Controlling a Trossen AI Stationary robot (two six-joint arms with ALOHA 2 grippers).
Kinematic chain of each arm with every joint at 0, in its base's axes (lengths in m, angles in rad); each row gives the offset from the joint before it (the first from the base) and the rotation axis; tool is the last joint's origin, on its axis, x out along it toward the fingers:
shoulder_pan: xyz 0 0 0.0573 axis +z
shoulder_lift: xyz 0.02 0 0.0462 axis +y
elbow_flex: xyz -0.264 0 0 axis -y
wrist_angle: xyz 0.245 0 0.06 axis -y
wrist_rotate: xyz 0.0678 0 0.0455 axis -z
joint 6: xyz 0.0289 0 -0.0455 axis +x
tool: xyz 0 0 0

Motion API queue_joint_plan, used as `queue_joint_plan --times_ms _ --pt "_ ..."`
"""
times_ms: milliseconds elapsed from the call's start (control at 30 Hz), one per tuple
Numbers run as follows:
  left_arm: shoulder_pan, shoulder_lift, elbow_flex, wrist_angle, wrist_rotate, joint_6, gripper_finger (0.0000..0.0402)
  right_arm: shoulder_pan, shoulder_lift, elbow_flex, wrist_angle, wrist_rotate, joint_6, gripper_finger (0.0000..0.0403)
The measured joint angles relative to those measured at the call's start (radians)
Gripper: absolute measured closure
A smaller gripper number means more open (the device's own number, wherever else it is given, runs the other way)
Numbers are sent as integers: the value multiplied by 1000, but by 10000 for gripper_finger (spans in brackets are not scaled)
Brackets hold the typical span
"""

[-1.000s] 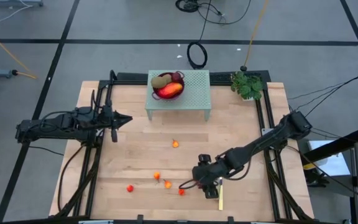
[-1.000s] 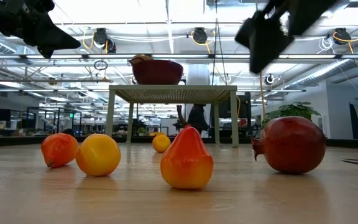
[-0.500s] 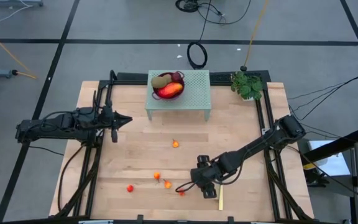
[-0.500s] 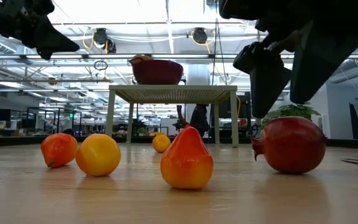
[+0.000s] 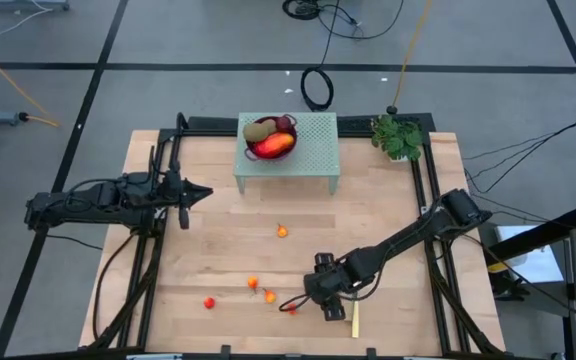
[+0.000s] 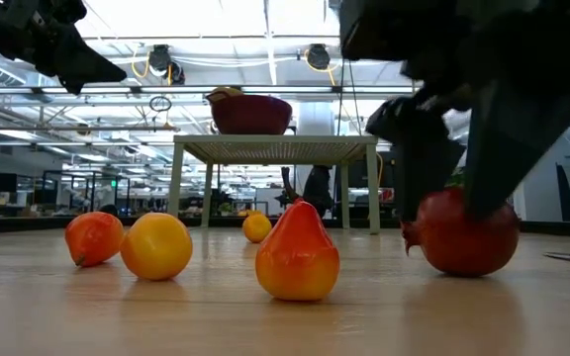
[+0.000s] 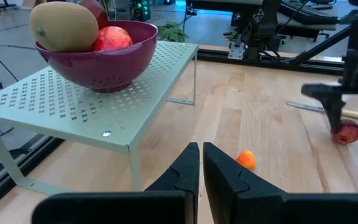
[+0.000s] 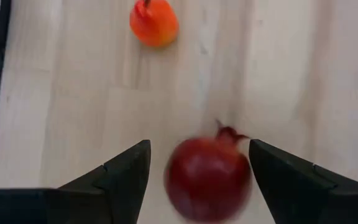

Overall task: Pick & Place Fruit
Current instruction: Put the red pomegranate in the red strainer bowl on the shelf

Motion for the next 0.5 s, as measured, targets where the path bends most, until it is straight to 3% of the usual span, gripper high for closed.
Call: queue_joint_plan --times_ms 500 --pt "0 0 0 0 0 0 380 0 64 1 0 4 -23 135"
